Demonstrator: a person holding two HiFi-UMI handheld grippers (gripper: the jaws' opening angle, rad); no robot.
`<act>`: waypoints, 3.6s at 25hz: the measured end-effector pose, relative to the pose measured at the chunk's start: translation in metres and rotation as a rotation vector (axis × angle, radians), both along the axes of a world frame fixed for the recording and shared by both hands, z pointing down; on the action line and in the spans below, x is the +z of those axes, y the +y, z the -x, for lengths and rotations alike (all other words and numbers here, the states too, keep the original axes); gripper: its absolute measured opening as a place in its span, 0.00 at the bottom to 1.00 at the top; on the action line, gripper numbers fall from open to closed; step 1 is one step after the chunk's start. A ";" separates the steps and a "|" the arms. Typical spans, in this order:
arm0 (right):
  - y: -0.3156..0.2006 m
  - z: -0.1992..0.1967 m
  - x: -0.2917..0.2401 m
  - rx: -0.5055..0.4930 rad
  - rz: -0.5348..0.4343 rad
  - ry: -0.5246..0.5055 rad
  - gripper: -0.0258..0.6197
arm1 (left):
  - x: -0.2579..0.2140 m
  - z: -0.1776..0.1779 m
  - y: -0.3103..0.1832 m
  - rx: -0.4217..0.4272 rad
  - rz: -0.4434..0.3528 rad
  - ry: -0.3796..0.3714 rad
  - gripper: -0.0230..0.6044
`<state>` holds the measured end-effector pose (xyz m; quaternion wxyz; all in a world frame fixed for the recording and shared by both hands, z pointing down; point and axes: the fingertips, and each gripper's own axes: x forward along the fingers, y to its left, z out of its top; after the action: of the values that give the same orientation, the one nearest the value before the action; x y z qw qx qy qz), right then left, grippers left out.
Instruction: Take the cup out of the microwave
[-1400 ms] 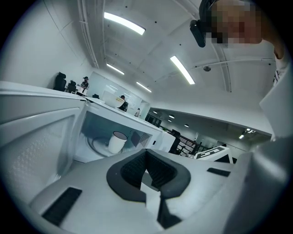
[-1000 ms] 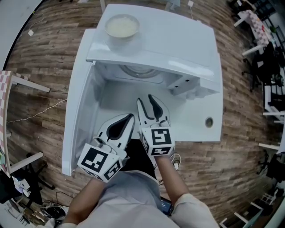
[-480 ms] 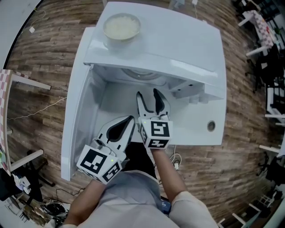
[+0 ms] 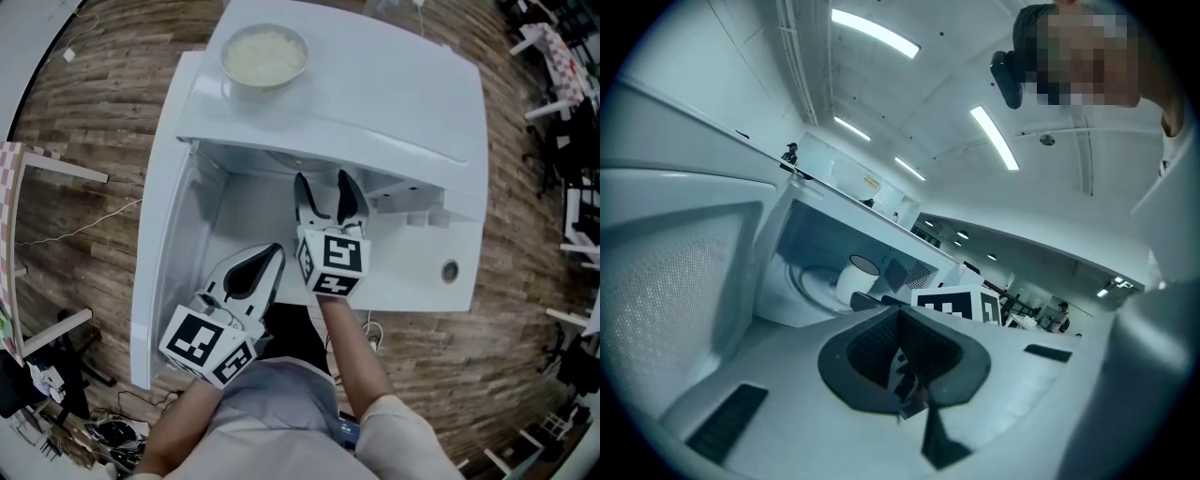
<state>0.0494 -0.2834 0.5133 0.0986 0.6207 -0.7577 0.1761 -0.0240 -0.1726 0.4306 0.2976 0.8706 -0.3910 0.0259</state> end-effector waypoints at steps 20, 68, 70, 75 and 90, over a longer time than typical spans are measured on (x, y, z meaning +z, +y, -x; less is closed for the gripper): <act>-0.076 -0.008 0.021 0.088 -0.017 0.015 0.63 | 0.017 0.011 -0.029 -0.033 0.054 0.009 0.05; -0.069 -0.013 0.008 0.087 -0.113 0.090 0.63 | 0.020 0.013 -0.039 -0.069 0.056 0.029 0.05; -0.064 -0.012 0.005 0.079 -0.112 0.085 0.63 | 0.019 0.012 -0.039 -0.066 0.054 0.031 0.05; -0.048 -0.009 0.003 0.056 -0.104 0.073 0.63 | 0.018 0.010 -0.033 -0.061 0.057 0.038 0.05; 0.002 -0.006 -0.008 0.010 -0.102 0.061 0.63 | 0.008 0.007 -0.009 -0.043 0.034 0.038 0.05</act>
<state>0.0552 -0.2817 0.5049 0.0891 0.6336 -0.7593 0.1187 -0.0307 -0.1811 0.4386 0.3200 0.8573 -0.4032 0.0096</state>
